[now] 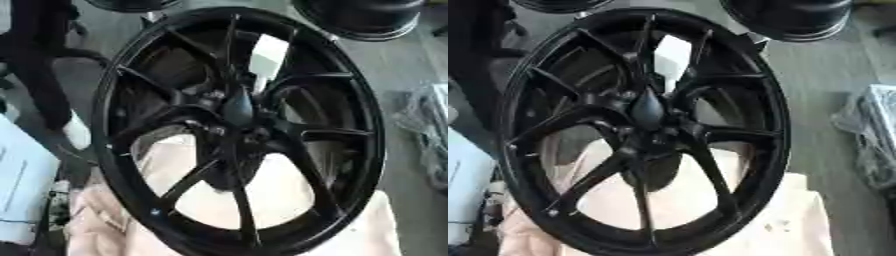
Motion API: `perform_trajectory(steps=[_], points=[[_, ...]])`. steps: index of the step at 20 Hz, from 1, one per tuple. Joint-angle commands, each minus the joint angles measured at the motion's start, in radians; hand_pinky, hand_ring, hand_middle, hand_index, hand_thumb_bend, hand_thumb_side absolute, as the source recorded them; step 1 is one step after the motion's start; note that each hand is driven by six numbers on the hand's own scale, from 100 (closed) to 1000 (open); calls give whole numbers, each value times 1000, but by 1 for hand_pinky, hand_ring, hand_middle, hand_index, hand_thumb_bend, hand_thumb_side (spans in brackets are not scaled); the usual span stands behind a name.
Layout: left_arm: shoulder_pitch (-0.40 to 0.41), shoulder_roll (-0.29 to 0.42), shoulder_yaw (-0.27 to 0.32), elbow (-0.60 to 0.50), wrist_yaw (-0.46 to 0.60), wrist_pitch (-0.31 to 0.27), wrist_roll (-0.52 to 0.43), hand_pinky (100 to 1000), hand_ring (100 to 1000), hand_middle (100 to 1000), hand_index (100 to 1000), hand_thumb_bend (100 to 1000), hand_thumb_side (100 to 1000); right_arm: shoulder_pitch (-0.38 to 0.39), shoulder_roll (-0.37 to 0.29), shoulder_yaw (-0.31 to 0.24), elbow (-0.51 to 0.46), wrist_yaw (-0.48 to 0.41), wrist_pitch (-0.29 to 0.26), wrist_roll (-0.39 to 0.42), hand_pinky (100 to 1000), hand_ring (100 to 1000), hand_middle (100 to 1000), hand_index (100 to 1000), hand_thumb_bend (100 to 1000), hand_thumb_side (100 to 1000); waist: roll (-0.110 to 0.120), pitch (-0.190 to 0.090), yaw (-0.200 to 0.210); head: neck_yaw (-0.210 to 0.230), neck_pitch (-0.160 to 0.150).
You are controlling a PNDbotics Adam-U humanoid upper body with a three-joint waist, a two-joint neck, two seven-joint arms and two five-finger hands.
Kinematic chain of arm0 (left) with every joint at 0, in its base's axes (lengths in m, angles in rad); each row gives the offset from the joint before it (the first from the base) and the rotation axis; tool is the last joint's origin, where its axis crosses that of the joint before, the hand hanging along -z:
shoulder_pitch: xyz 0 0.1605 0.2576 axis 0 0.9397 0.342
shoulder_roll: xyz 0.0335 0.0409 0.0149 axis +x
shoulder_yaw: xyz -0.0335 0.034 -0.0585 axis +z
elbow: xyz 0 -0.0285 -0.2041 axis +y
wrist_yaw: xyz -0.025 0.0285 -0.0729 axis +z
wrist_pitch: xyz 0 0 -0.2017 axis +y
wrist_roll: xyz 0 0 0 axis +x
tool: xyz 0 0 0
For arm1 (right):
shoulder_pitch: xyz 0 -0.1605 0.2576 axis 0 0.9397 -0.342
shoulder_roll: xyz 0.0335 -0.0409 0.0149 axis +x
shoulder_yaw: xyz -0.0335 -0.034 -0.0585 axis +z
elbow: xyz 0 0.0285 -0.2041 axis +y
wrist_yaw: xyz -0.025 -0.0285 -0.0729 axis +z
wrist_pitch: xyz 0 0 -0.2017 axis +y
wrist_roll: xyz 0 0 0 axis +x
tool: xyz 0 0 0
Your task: Pull the pin out of the wheel hub.
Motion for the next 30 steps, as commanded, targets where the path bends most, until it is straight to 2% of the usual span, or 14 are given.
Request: perform_trajectory(steps=[1, 8, 15, 24, 30], points=[[-7, 25, 8, -16, 1, -1, 2, 595, 804, 735, 711, 342, 644, -13, -33, -16, -12, 6, -2, 1, 867, 760, 699, 812, 336, 406, 6, -25, 1, -1, -7], [-7, 25, 8, -16, 2, 0, 2, 595, 804, 734, 711, 343, 643, -12, -35, -12, -17, 10, -5, 6, 867, 761, 700, 812, 344, 406, 4, -25, 4, -3, -6], [-11, 23, 8, -15, 7, -1, 3, 595, 805, 735, 712, 346, 641, -20, -23, 24, -54, 54, -28, 42, 863, 768, 709, 813, 390, 405, 2, -24, 11, -16, -15], [-14, 21, 6, -15, 12, 1, 2, 595, 805, 734, 711, 347, 640, -52, 37, 86, -45, 111, -68, 111, 863, 775, 721, 822, 452, 348, 5, -23, 17, -28, -22], [-16, 19, 5, -13, 13, 2, 1, 595, 805, 734, 710, 348, 639, -62, 71, 116, -18, 144, -100, 138, 862, 774, 721, 823, 462, 322, 4, -23, 20, -27, -20]])
